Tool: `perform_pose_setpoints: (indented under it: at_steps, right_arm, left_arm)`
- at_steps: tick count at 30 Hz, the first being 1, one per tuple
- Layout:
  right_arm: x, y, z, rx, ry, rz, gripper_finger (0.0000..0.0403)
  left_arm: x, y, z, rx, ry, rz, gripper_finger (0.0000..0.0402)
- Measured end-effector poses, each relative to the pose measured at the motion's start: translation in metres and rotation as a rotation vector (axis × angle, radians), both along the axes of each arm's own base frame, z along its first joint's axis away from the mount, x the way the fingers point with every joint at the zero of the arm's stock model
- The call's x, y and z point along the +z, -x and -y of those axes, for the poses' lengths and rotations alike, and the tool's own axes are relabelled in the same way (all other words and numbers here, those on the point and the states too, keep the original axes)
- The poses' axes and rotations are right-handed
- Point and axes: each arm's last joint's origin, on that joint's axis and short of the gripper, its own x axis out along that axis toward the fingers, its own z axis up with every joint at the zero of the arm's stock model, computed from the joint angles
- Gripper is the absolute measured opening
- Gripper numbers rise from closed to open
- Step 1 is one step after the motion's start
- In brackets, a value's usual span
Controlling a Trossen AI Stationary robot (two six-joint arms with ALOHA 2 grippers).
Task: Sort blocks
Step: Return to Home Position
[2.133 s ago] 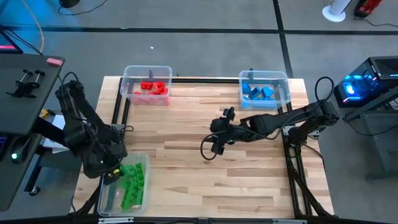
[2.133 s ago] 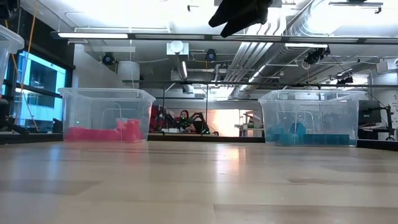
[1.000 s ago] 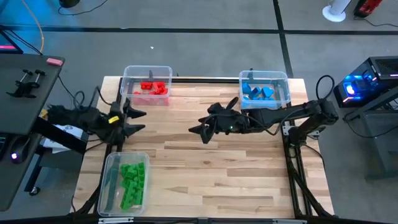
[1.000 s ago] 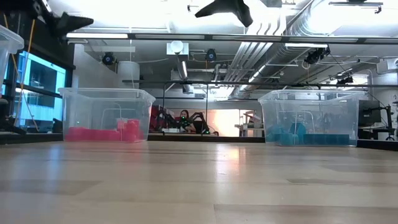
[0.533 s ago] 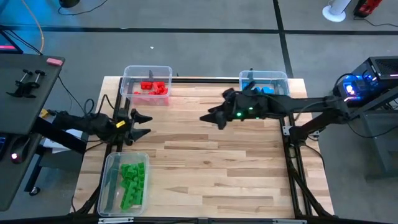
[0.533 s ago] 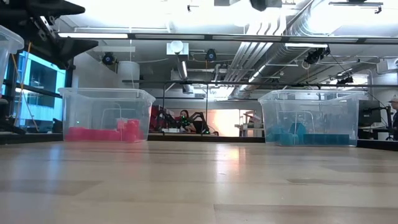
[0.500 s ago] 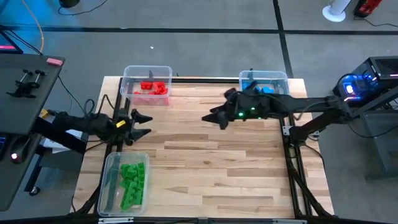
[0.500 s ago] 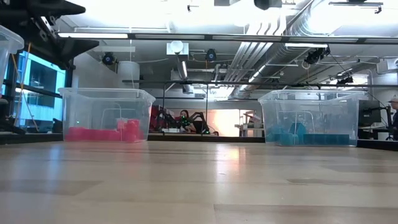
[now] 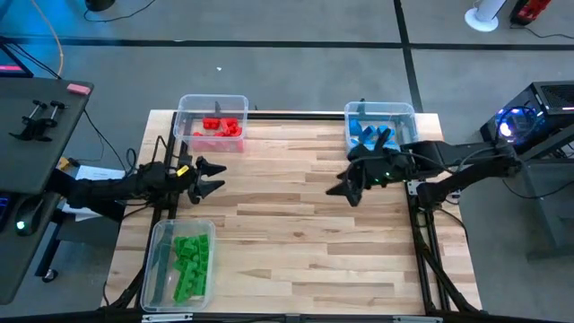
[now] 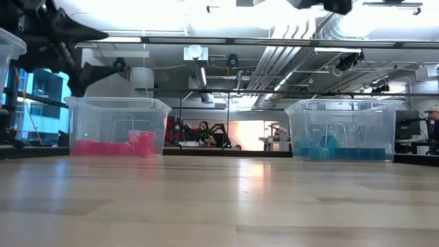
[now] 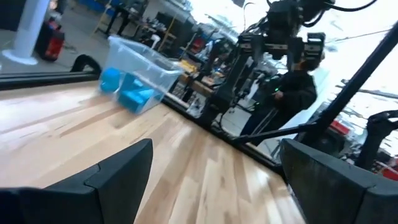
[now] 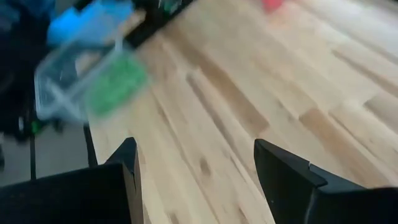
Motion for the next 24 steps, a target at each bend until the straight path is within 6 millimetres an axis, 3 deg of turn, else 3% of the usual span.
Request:
perform_pose_setpoints:
  at_steps: [6,10,16,19,24]
  right_arm:
    - [-0.044,0.038,0.002,0.142,-0.010,-0.012,0.0190]
    - [-0.090,0.061,0.006,0.155,-0.035,0.143,0.0190]
    - [-0.141,0.066,0.032,0.056,0.031,0.526,0.0190]
    - [-0.156,0.070,0.047,0.033,0.062,0.569,0.0190]
    - [-0.176,0.081,0.056,0.082,0.119,0.551,0.0190]
  left_arm:
    - [-0.003,-0.001,-0.001,0.017,0.004,-0.036,0.0337]
    - [-0.003,-0.001,-0.001,0.017,0.004,-0.036,0.0337]
    - [-0.003,-0.001,-0.001,0.017,0.004,-0.035,0.0337]
    - [-0.003,-0.001,-0.001,0.018,0.004,-0.036,0.0337]
    - [-0.003,-0.001,-0.001,0.018,0.004,-0.036,0.0337]
